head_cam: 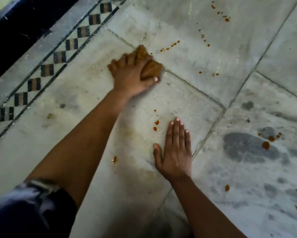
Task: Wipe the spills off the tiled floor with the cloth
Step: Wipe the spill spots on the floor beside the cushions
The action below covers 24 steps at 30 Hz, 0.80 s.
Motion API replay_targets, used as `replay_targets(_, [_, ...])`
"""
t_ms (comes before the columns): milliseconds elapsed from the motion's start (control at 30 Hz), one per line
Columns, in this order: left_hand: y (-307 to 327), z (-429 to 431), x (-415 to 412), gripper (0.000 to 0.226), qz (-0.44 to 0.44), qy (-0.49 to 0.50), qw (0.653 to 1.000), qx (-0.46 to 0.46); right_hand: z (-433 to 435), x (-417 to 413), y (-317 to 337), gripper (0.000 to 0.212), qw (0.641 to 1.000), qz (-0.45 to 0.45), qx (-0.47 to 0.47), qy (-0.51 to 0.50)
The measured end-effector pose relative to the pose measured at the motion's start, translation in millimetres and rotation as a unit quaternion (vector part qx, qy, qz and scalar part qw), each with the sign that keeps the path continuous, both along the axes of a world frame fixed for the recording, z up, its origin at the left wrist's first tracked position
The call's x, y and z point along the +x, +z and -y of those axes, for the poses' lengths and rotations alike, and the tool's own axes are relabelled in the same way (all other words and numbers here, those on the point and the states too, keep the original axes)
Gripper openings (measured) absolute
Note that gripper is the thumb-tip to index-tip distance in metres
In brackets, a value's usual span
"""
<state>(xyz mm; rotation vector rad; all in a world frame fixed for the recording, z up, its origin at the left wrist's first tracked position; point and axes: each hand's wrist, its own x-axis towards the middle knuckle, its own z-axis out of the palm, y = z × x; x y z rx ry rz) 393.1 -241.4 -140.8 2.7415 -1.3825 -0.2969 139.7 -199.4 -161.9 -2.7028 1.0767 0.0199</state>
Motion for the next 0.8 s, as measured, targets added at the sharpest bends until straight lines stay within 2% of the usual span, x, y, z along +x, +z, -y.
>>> replay_targets(100, [-2,-11,-50,0.076,0.026,-0.110,0.993,-0.016,0,0,0,0.074,1.000,0.010,0.002,-0.008])
replay_targets(200, [-9,-61,-61,0.062,0.046,-0.200,0.977,-0.056,0,0,0,0.075,1.000,0.014,0.006,-0.010])
replay_targets(300, [-3,-83,-24,0.071,0.023,-0.115,0.993,-0.030,0,0,-1,0.075,1.000,0.014,0.005,-0.010])
replay_targets(367, [1,-62,-6,0.076,0.009,-0.025,1.000,-0.011,0,0,-2,0.075,1.000,0.019,0.004,-0.010])
replay_targets(433, [1,-29,-9,0.073,0.023,0.027,0.999,0.000,0,-1,-2,0.075,1.000,0.020,0.005,-0.007])
replay_targets(533, [1,-8,-41,0.065,0.020,0.016,1.000,0.001,0,-1,-2,0.075,1.000,0.014,0.002,-0.004])
replay_targets(667, [0,-76,-71,0.076,0.016,-0.106,0.994,-0.019,-1,-1,-4,0.075,1.000,0.020,-0.003,0.004])
replay_targets(733, [0,-119,-61,0.076,0.012,-0.077,0.997,-0.015,-1,-2,-2,0.076,1.000,0.017,-0.003,0.009])
replay_targets(800, [4,-144,-41,0.075,-0.008,0.022,1.000,0.005,0,-5,-1,0.077,1.000,0.002,0.001,0.016])
